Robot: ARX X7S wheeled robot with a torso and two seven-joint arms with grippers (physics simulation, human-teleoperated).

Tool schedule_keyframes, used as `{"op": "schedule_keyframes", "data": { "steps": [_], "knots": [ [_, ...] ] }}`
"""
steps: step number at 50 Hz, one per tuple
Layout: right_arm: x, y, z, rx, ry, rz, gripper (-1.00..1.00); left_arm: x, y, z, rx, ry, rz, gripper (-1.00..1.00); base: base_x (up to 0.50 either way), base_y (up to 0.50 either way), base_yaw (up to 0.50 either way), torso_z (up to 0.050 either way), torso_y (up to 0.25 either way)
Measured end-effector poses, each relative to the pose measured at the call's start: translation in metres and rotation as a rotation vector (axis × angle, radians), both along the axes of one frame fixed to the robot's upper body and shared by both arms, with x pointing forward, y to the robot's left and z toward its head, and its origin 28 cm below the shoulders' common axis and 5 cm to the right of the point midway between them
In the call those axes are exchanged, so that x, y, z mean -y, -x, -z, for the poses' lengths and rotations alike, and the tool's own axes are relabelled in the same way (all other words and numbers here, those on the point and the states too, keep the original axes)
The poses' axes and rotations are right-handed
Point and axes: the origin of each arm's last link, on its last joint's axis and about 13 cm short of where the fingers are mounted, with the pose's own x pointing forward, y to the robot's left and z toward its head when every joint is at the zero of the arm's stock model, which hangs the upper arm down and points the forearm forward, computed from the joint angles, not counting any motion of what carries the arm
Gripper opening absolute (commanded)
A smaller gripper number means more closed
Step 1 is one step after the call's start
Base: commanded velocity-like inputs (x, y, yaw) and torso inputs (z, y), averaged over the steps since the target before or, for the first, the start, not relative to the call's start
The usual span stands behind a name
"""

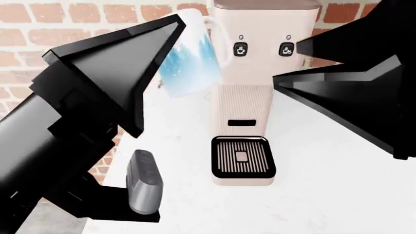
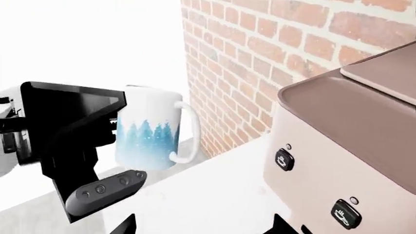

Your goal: A wet mug is on the counter and needs to be dried. Pick it up and place it upside down in the open cabinet.

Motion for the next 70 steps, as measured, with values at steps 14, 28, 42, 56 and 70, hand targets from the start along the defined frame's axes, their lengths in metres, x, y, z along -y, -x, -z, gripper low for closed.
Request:
{"op": "schedule_keyframes", "data": {
  "steps": [14, 28, 42, 56, 70],
  "knots": [
    [-0.015, -0.002, -0.007, -0.019, 0.013, -0.101, 1.0, 0.003, 0.004, -0.001, 0.04, -0.012, 0.027, -1.0, 0.0, 0.0, 0.0, 0.0, 0.0],
    [-0.029, -0.004, -0.014, -0.021, 0.033, -0.159, 1.0, 0.005, 0.009, -0.002, 0.061, -0.016, 0.044, -1.0, 0.0, 0.0, 0.0, 0.0, 0.0],
    [-0.037, -0.004, -0.021, -0.031, 0.056, -0.2, 1.0, 0.004, 0.01, 0.001, 0.071, -0.021, 0.048, -1.0, 0.0, 0.0, 0.0, 0.0, 0.001],
    [-0.043, -0.005, -0.022, -0.031, 0.064, -0.226, 1.0, 0.004, 0.014, 0.001, 0.082, -0.018, 0.055, -1.0, 0.0, 0.0, 0.0, 0.0, 0.0],
    [-0.047, -0.011, -0.017, -0.031, 0.073, -0.234, 1.0, 0.003, 0.018, 0.0, 0.092, -0.012, 0.063, -1.0, 0.0, 0.0, 0.0, 0.0, 0.0]
  ]
}}
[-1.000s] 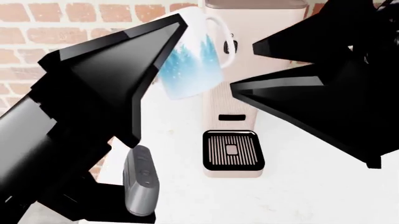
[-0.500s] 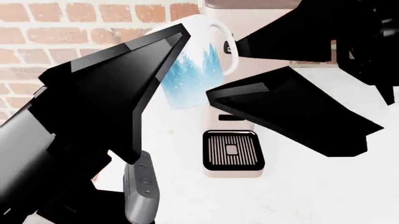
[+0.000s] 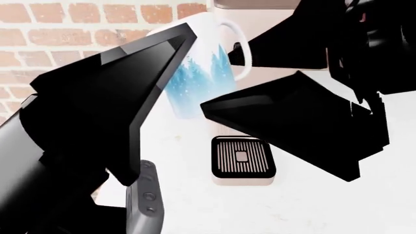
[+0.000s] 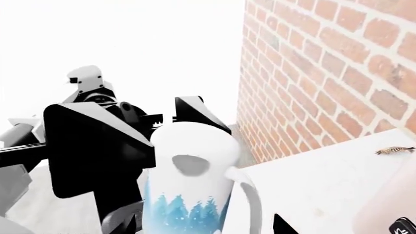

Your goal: A wet mug is on the counter and needs to be dried. Pick it up and place it upside down in the open cabinet.

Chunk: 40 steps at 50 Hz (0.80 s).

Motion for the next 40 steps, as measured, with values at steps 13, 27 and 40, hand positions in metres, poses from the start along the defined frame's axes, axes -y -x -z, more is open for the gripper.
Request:
{"op": "schedule_keyframes", "data": {
  "steps": [13, 27, 40],
  "knots": [
    [-0.003, -0.003, 0.003, -0.009, -0.001, -0.022, 1.0, 0.002, 0.003, 0.0, -0.003, 0.0, 0.011, -1.0, 0.0, 0.0, 0.0, 0.0, 0.0],
    [-0.006, -0.004, 0.009, -0.023, -0.019, -0.054, -1.0, 0.003, 0.005, 0.001, -0.015, 0.005, 0.012, -1.0, 0.0, 0.0, 0.0, 0.0, 0.0],
    [-0.006, -0.003, 0.012, -0.011, -0.038, -0.05, -1.0, 0.004, 0.007, 0.002, -0.009, 0.016, 0.014, -1.0, 0.0, 0.0, 0.0, 0.0, 0.0]
  ]
}}
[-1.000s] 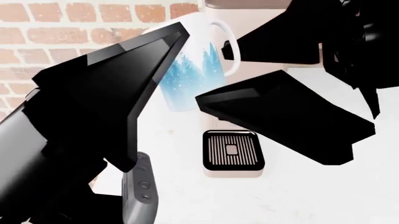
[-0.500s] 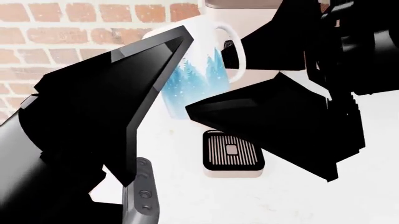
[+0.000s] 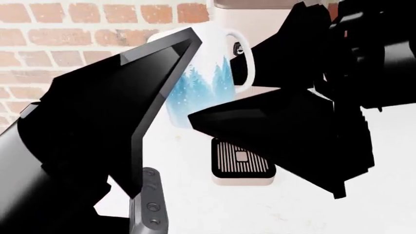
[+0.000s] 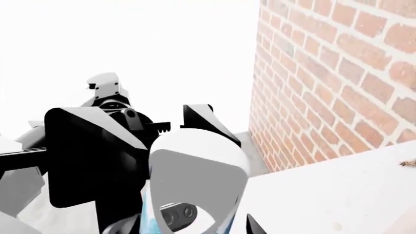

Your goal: A wet mug is on the counter and needs to be dried. Pick it up and place it upside down in the open cabinet.

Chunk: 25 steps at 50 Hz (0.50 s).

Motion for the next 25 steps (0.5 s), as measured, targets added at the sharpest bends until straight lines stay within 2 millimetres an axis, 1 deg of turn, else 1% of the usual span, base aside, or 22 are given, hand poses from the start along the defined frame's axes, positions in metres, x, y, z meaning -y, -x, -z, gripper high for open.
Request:
{"op": "schedule_keyframes", "data": {
  "steps": [1, 12, 25],
  "knots": [
    [0.0, 0.0, 0.0, 0.001, -0.001, 0.0, -1.0, 0.0, 0.0, 0.0, 0.001, 0.001, 0.0, 1.0, 0.0, 0.0, 0.0, 0.0, 0.0],
    [0.0, 0.005, 0.0, 0.009, 0.02, -0.004, -1.0, 0.0, 0.003, 0.0, 0.036, 0.005, 0.026, 1.0, 0.0, 0.0, 0.0, 0.0, 0.0],
    [0.012, 0.018, -0.006, 0.032, 0.039, 0.042, -1.0, -0.006, 0.01, -0.008, 0.072, 0.03, 0.024, 1.0, 0.0, 0.0, 0.0, 0.0, 0.001]
  ]
}}
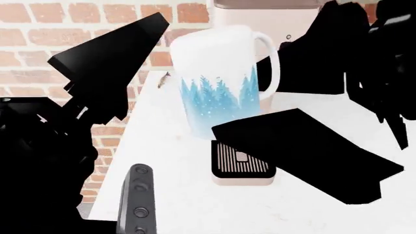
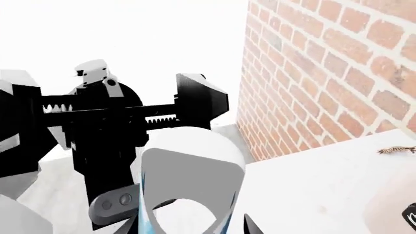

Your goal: A wet mug is on the counter and needs to be dried. Pick it up and place it upside down in the open cabinet.

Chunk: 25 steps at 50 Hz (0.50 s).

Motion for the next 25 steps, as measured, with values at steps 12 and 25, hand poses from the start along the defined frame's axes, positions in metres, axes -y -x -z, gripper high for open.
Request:
{"op": "schedule_keyframes", "data": {
  "steps": [12, 25],
  "knots": [
    [0.016, 0.016, -0.007, 0.031, -0.004, 0.05, -1.0, -0.005, 0.002, -0.003, 0.016, 0.018, -0.016, 1.0, 0.0, 0.0, 0.0, 0.0, 0.0],
    [0.029, 0.03, -0.016, 0.078, -0.024, 0.09, -1.0, -0.007, 0.0, -0.002, 0.008, 0.029, -0.03, 1.0, 0.0, 0.0, 0.0, 0.0, 0.0]
  ]
}}
